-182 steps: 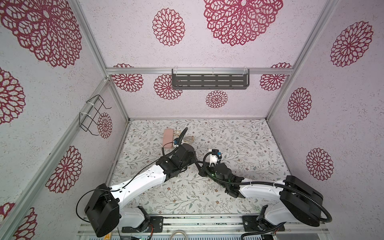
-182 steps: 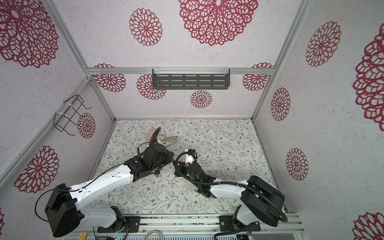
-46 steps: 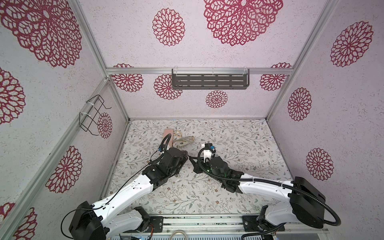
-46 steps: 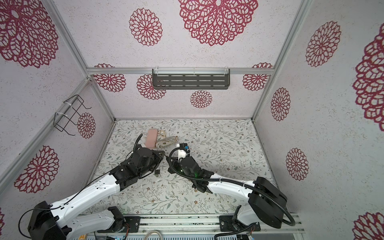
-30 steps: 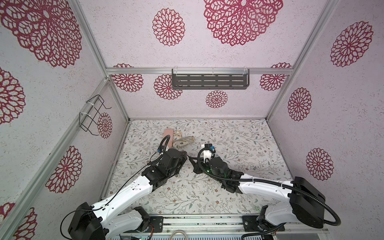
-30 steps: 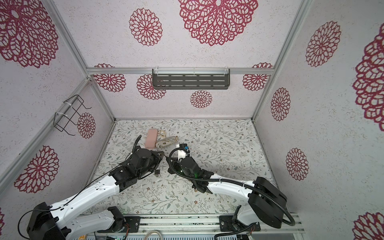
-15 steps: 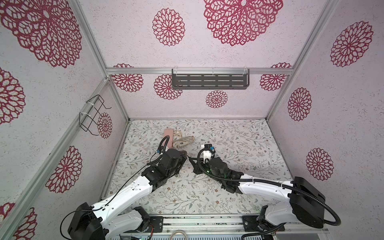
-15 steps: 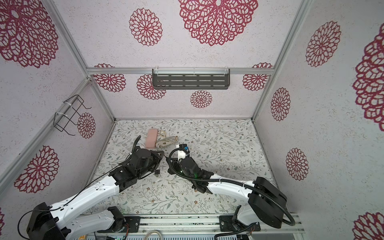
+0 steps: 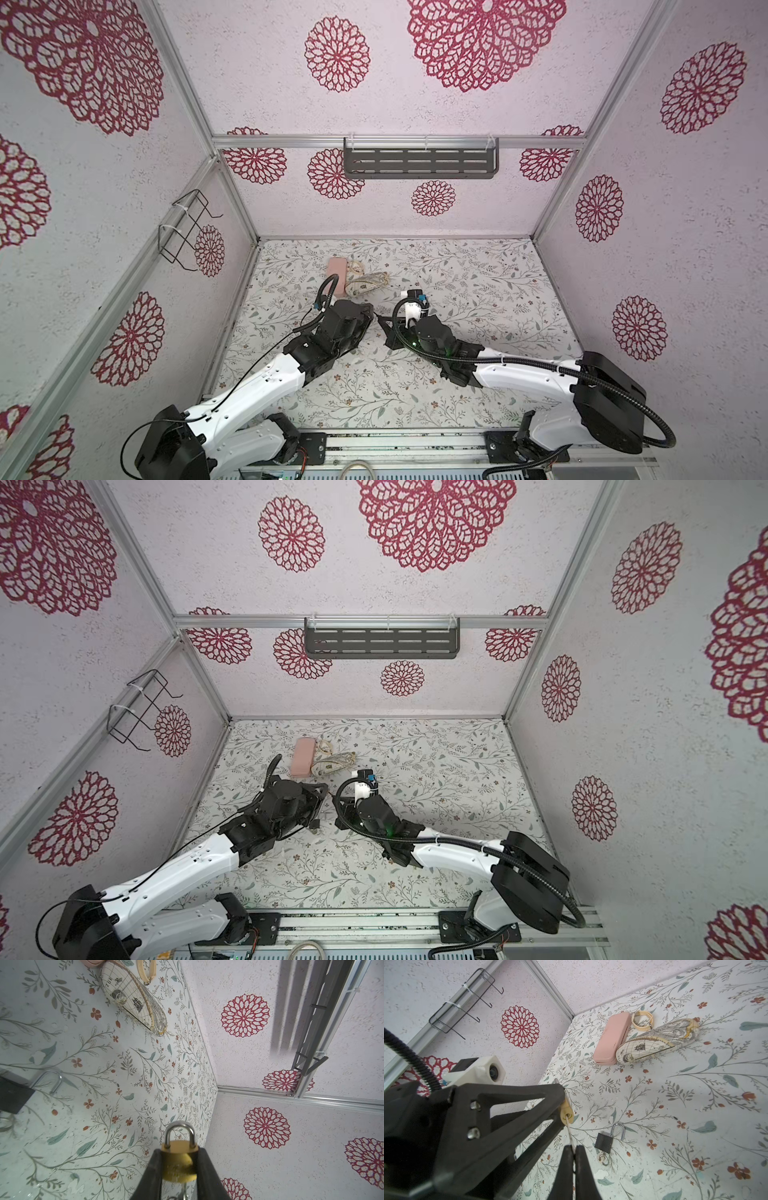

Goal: Unlock with the key

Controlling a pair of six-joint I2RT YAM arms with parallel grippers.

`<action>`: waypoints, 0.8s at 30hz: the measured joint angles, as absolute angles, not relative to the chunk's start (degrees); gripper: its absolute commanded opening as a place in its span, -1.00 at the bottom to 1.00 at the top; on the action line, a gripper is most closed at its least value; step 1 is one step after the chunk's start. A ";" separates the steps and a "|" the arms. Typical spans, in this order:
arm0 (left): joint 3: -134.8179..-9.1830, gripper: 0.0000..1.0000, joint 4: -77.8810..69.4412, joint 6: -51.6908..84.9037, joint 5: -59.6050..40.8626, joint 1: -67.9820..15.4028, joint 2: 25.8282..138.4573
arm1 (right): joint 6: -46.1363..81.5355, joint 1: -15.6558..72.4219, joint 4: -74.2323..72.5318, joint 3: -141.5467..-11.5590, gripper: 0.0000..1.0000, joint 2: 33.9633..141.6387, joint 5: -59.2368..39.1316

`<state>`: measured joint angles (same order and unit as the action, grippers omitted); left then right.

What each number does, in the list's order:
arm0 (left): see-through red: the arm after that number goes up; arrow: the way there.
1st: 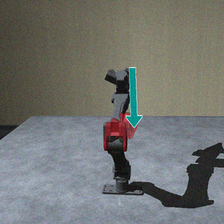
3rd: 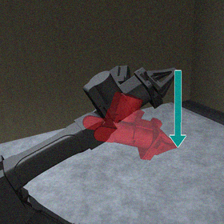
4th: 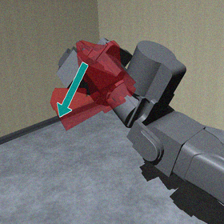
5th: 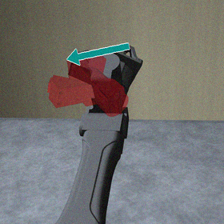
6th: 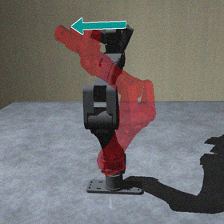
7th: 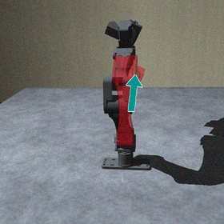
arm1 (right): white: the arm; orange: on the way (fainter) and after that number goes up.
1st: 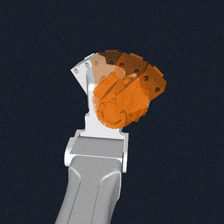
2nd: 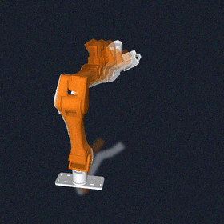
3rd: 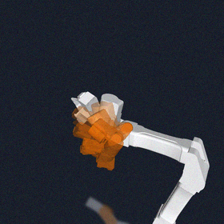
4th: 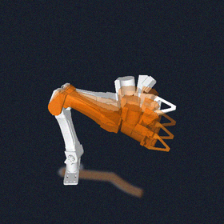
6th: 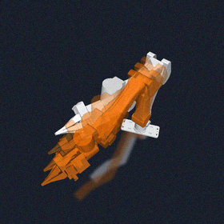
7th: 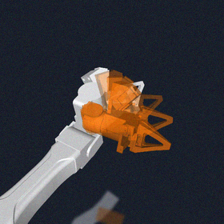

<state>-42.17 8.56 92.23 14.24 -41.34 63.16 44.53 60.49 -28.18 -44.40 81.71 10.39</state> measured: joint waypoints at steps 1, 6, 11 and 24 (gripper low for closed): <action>-42.11 -1.00 8.45 92.23 14.24 -41.34 63.07 | 44.53 60.49 -28.29 -44.40 -1.00 81.71 10.39; -41.41 -1.00 7.92 92.40 14.20 -41.34 62.59 | 44.53 60.49 -28.49 -44.40 -1.00 81.91 10.33; -41.28 -1.00 7.57 92.47 14.17 -41.32 62.59 | 44.51 60.49 -28.49 -44.45 -1.00 82.87 10.28; -41.25 -1.00 7.14 92.66 14.20 -41.23 62.59 | 43.97 60.49 -28.77 -44.45 -1.00 83.02 10.26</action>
<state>-41.25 7.14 92.66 14.20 -41.23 62.59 43.97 60.49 -28.77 -44.45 83.02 10.26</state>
